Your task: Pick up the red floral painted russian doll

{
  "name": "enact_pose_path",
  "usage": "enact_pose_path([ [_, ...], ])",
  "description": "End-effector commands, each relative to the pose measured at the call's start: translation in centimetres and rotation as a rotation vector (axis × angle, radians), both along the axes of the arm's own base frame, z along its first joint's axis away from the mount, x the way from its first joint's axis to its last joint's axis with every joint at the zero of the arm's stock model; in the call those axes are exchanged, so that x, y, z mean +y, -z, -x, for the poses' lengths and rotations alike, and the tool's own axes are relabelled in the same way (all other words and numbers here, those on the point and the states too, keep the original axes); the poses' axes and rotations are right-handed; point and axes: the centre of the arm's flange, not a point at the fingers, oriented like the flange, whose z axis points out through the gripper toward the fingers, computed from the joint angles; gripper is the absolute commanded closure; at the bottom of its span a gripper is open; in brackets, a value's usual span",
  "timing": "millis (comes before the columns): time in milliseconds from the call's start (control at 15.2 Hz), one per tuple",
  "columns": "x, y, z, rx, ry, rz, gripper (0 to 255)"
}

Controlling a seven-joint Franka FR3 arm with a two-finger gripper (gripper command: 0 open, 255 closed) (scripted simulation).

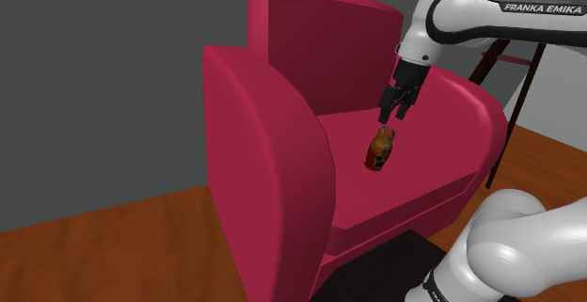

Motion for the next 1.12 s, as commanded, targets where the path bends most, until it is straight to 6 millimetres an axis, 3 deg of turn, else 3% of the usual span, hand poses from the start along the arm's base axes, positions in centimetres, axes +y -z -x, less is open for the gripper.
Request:
enact_pose_path([
  [0,-2.5,1.7,-0.7,-0.009,0.024,-0.026,0],
  [198,-5.7,3.9,-1.4,-0.019,0.056,-0.062,0],
  [792,-5.7,7.9,-1.4,-0.019,0.056,-0.062,0],
  [858,-5.7,7.9,-1.3,-0.019,0.056,-0.062,255],
  [1056,-5.7,7.8,-1.3,-0.019,0.056,-0.062,255],
])
